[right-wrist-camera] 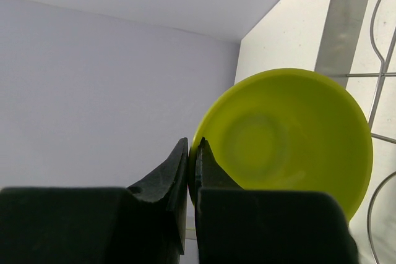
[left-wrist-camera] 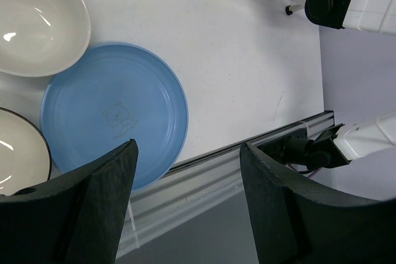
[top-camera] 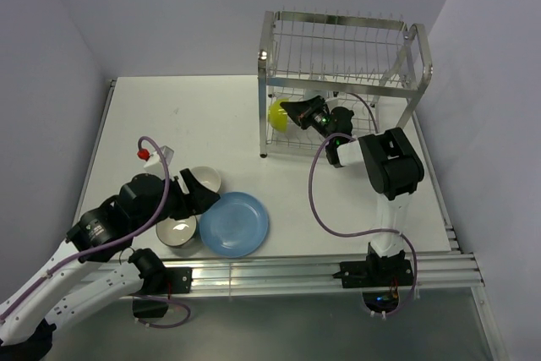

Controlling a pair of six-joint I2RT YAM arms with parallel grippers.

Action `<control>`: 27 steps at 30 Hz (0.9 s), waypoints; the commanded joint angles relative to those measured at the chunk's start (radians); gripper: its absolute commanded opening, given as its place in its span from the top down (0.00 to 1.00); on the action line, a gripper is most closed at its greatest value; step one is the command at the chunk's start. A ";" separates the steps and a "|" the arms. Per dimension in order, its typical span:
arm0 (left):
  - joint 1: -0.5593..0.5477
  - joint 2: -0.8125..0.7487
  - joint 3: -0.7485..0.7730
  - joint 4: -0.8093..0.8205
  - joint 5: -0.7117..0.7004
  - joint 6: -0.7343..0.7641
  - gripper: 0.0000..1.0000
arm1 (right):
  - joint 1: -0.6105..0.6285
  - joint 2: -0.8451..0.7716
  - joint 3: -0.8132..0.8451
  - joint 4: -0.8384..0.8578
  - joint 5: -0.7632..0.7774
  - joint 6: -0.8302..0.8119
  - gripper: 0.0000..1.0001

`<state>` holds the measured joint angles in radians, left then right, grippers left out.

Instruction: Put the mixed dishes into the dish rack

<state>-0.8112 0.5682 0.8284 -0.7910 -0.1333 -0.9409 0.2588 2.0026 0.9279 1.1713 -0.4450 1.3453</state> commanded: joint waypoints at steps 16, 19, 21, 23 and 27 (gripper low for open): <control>0.004 -0.010 -0.012 0.056 0.021 -0.010 0.27 | 0.007 0.048 -0.006 0.171 0.052 0.041 1.00; 0.004 -0.019 -0.017 0.056 0.024 -0.013 0.27 | 0.008 0.047 -0.021 0.172 0.054 0.041 1.00; 0.004 -0.025 -0.021 0.055 0.026 -0.015 0.27 | 0.011 0.047 -0.029 0.166 0.057 0.037 1.00; 0.004 -0.027 -0.022 0.053 0.027 -0.016 0.27 | 0.017 0.041 -0.037 0.150 0.065 0.026 1.00; 0.004 -0.030 -0.020 0.055 0.035 -0.019 0.27 | 0.030 0.016 -0.063 0.123 0.077 -0.012 0.96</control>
<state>-0.8108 0.5476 0.8104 -0.7677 -0.1173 -0.9501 0.2710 2.0537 0.8913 1.2743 -0.3931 1.3861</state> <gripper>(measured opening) 0.734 0.057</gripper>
